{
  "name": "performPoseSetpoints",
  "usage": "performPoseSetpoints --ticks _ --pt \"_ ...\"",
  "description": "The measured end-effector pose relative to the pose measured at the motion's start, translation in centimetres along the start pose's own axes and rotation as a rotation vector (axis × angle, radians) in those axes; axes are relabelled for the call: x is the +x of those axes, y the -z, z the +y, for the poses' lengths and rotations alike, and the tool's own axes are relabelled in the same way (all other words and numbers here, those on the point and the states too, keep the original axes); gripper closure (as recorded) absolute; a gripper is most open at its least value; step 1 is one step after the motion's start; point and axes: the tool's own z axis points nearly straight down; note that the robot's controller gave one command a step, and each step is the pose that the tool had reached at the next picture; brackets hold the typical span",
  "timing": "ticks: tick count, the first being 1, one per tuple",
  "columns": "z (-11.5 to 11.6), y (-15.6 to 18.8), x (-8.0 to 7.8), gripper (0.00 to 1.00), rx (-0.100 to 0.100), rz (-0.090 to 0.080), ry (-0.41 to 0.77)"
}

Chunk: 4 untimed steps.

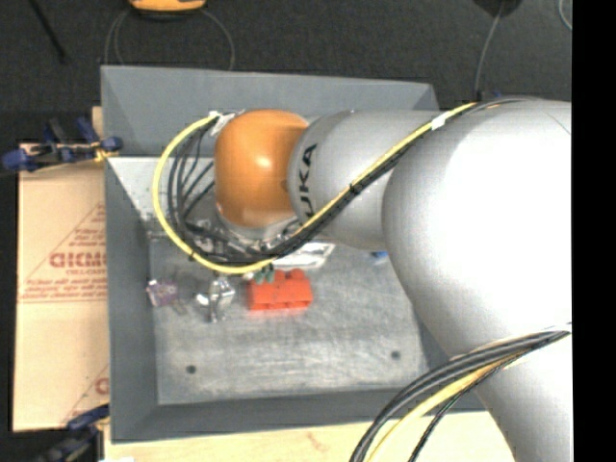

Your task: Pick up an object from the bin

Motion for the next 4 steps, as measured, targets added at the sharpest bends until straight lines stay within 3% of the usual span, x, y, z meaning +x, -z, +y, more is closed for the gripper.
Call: performPoseSetpoints --ticks 1,2,4 --pt "-0.1 0.2 -0.2 1.0 0.0 -0.005 -0.002" --pt "-0.1 3.0 -0.4 1.0 0.001 0.0 -0.006" --pt "-0.2 11.8 -1.0 1.0 0.002 -0.001 -0.013"
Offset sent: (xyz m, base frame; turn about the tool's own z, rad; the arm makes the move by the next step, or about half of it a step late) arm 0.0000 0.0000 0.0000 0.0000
